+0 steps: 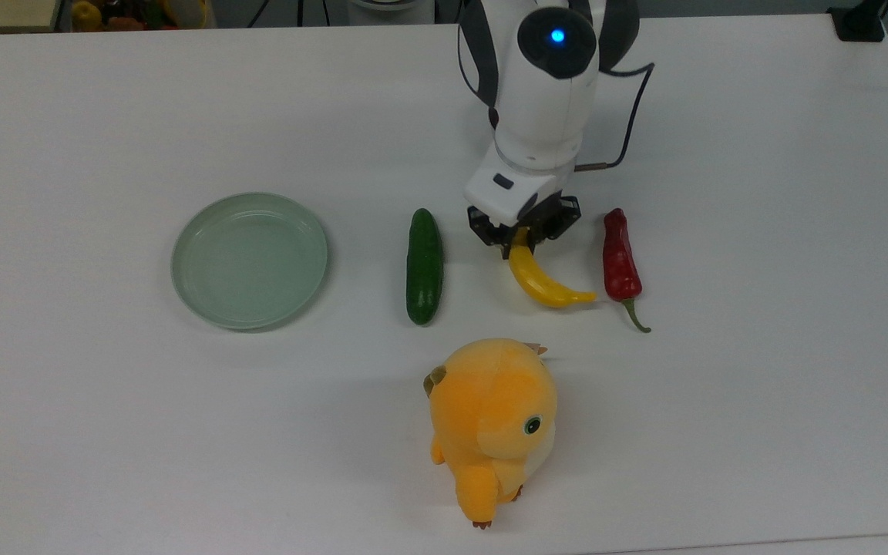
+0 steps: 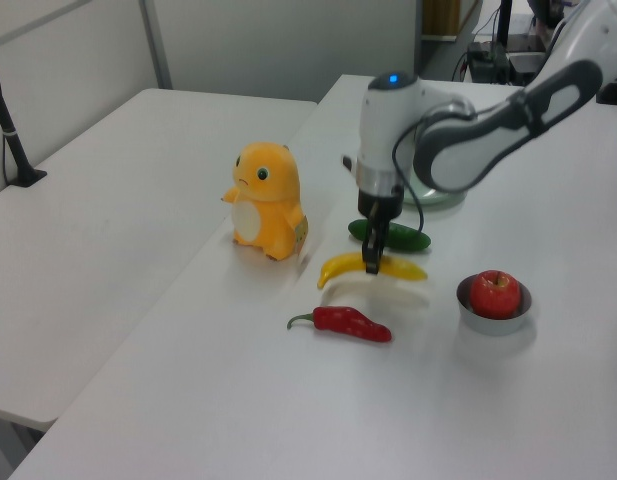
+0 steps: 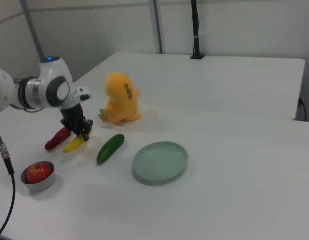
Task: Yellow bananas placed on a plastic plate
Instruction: 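Lift the banana and carry it over the green plate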
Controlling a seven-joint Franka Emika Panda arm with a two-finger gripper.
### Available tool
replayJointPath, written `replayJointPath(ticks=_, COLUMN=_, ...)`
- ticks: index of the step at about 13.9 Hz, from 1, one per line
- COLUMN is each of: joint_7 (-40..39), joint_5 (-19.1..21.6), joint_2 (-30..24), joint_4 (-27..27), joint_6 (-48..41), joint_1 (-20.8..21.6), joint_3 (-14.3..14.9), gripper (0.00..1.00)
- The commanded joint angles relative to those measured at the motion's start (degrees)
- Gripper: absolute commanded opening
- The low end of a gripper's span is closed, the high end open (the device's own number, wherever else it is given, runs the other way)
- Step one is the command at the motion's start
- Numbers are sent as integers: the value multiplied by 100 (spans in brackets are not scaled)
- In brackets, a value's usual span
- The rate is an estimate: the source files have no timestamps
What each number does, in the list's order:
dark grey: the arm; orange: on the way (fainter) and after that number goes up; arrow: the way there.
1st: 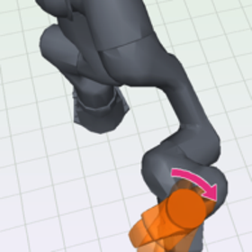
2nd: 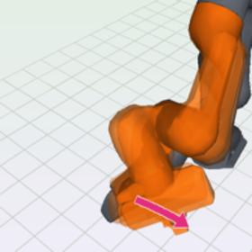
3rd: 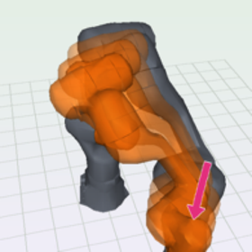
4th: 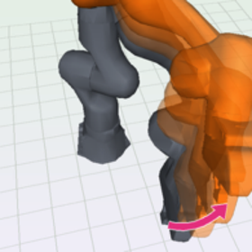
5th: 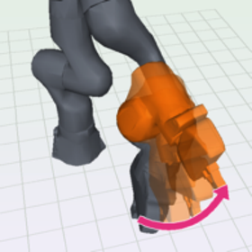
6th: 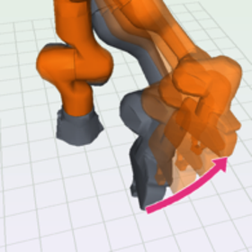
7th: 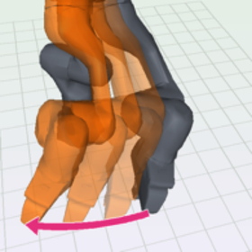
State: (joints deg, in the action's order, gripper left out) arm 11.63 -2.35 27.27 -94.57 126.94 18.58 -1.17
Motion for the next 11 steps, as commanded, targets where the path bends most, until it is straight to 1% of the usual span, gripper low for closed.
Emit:
replayJointPath(ticks=1, joint_7=24, joint_5=-73, joint_2=-766, joint_4=-132, joint_6=-626, joint_1=-293, joint_3=3, gripper=7)
replayJointPath(ticks=6, joint_7=-265, joint_5=-38, joint_2=-1215, joint_4=-132, joint_6=-803, joint_1=-952, joint_3=3, gripper=7)
replayJointPath(ticks=11, joint_7=-1064, joint_5=-38, joint_2=-1260, joint_4=0, joint_6=-785, joint_1=-1743, joint_3=12, gripper=7)
